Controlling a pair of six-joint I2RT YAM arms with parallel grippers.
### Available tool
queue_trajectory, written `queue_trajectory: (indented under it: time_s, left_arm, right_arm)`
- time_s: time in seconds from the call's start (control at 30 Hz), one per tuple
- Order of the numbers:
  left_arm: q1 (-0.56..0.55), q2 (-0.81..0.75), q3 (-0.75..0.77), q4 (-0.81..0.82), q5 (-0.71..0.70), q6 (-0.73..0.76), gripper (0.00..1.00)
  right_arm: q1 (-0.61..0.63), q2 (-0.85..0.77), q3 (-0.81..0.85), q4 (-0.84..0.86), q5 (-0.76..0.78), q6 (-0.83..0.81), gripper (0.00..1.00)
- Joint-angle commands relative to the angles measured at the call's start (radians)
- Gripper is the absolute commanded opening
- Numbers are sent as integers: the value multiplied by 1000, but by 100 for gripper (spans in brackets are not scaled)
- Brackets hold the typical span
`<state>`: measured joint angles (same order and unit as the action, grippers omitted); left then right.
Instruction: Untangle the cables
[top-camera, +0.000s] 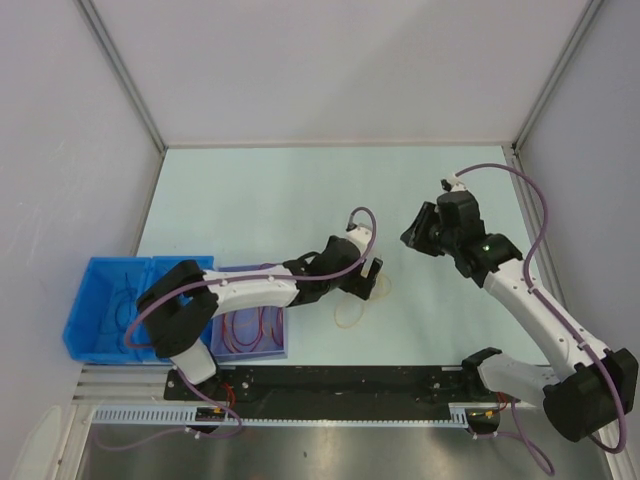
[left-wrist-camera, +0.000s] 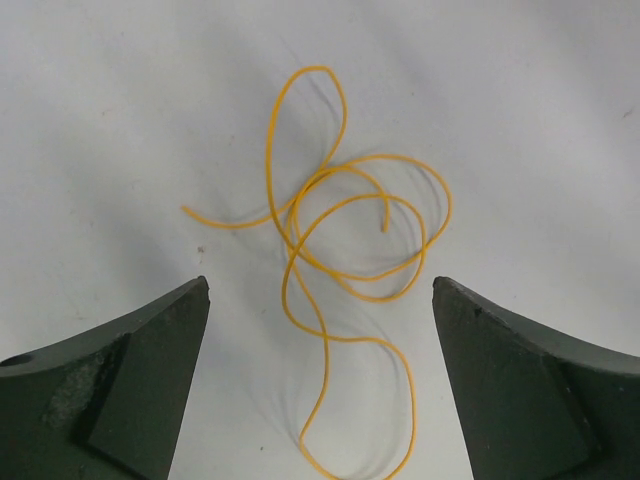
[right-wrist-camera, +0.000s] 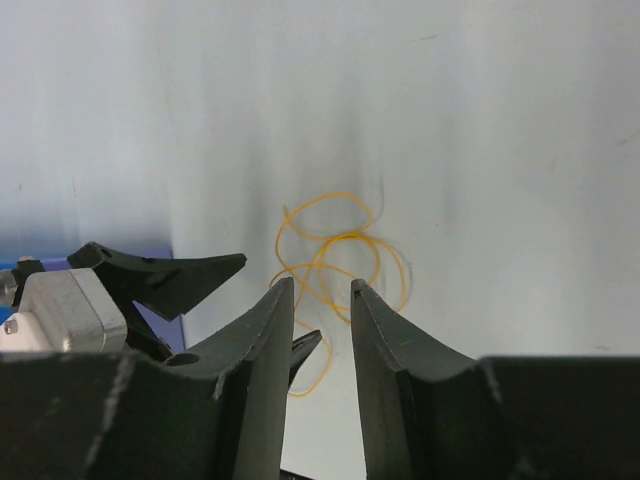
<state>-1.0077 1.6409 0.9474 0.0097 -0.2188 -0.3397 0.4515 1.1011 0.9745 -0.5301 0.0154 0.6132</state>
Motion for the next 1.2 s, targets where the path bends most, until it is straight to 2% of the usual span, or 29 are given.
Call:
queue_trajectory:
  time_s: [0.0,0.13,0.2,0.23,0.3,0.33,0.4,0.43,0.47,0.57,0.93,1.17]
  left_arm:
    - [26,31,7,125,53,-5,96]
    - [41,65,5,183,101,-7,90]
    - [50,95,33,159,108,-12,84]
    - [52,105,45,156,113,-12,76]
    - [54,119,48,157,124,-15,66]
    - [55,122,50,154,127,-16,53]
    - [55,117,50,154,125,-18,36]
    - [55,112,48,156,124,-19,14]
    - [55,108,50,156,124,-19,3]
    - [55,60,57,147,133,-4,0]
    - [75,-216,272,-235,67,61,0]
    - [103,-435,343,-430,-86,80,0]
  right_arm:
    - [-40,-38,1,-18,-2,-26,35]
    - [-43,-40,-8,-27,0,-35,35]
    - [-48,-40,-11,-25,-3,-38,34]
    - [-53,-38,-13,-28,-3,-41,35]
    - [-54,-40,-14,-25,-5,-43,35]
    - [-59,-40,-16,-22,-5,-46,35]
    - [-62,-38,-17,-18,-5,-47,34]
    - [-63,-37,-17,-16,-5,-49,34]
    - [-65,-35,-20,-13,-5,-47,35]
    - [-65,-30,-23,-5,-38,-46,34]
    - [-65,-67,-31,5,-45,-17,33]
    - [-57,-93,-40,8,-55,14,32]
